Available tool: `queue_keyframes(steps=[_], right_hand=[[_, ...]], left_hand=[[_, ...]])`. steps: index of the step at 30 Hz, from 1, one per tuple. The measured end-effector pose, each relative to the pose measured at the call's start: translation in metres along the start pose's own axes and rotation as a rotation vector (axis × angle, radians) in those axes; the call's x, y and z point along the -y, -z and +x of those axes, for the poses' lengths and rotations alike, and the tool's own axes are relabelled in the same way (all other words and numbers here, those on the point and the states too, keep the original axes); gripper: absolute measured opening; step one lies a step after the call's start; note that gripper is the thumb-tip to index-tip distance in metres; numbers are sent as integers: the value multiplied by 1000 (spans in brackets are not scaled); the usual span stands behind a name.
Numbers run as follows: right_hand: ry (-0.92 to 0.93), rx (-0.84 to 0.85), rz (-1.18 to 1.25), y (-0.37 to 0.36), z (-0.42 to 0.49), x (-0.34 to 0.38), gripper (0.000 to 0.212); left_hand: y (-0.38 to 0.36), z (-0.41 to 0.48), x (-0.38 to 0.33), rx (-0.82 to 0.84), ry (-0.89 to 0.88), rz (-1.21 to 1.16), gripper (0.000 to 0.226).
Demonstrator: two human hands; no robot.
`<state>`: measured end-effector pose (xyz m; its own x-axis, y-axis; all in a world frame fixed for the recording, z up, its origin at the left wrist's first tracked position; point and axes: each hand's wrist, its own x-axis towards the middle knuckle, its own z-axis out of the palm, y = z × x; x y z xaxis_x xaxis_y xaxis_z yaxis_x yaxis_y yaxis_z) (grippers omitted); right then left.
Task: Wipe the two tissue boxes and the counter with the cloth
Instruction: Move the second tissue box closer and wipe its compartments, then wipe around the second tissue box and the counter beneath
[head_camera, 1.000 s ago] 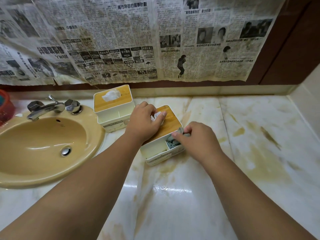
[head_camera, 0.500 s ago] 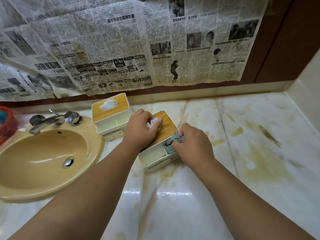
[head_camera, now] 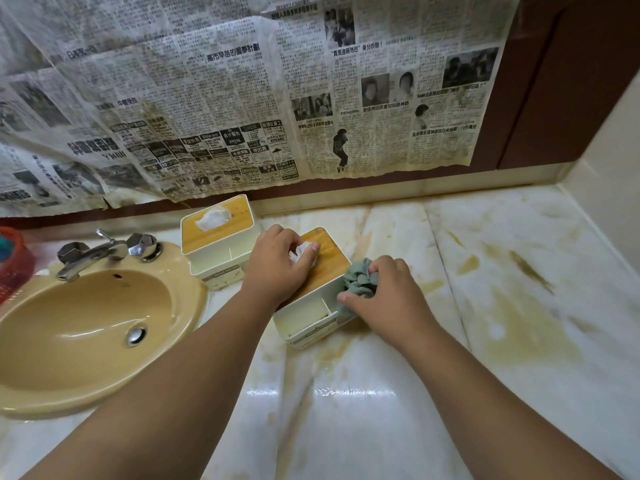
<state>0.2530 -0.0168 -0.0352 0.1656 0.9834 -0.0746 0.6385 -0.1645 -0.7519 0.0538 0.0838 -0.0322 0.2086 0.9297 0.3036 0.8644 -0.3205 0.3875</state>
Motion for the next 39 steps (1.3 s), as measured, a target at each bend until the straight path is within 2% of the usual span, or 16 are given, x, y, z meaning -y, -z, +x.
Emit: queue_keyframes(steps=[2,6,12,14,17,20,26,30,34,36,39], right_hand=[[18,-26,6,-7,-2,-3,59],[42,-102,42,-7,4,-8,37],[-50,-156,165,-4,-6,-18,22],[-85,-106,187,0,-14,-24,21],[-81,90,219,12,-31,-29,19],[-34,252,126,21,-54,-29,19],[-47,261,25,11,-93,-29,19],[-66,301,-70,-3,-104,-27,26],[-79,299,-144,-5,-107,-17,44],[-92,200,-114,-5,-105,-6,50],[-155,3,87,-12,-95,10,42]], left_hand=[[0,0,0,-2,-2,2,38],[1,-1,0,1,3,1,38],[0,0,-2,2,-8,-7,38],[1,-1,-2,13,-16,-14,38],[0,0,-2,18,-16,-22,39],[0,0,0,24,-24,-29,39],[5,0,-3,24,-25,-68,39],[16,-4,-2,-146,180,-399,37],[23,-6,6,-218,344,-612,53],[25,-7,12,-263,396,-686,47],[28,-12,28,-225,458,-682,27]])
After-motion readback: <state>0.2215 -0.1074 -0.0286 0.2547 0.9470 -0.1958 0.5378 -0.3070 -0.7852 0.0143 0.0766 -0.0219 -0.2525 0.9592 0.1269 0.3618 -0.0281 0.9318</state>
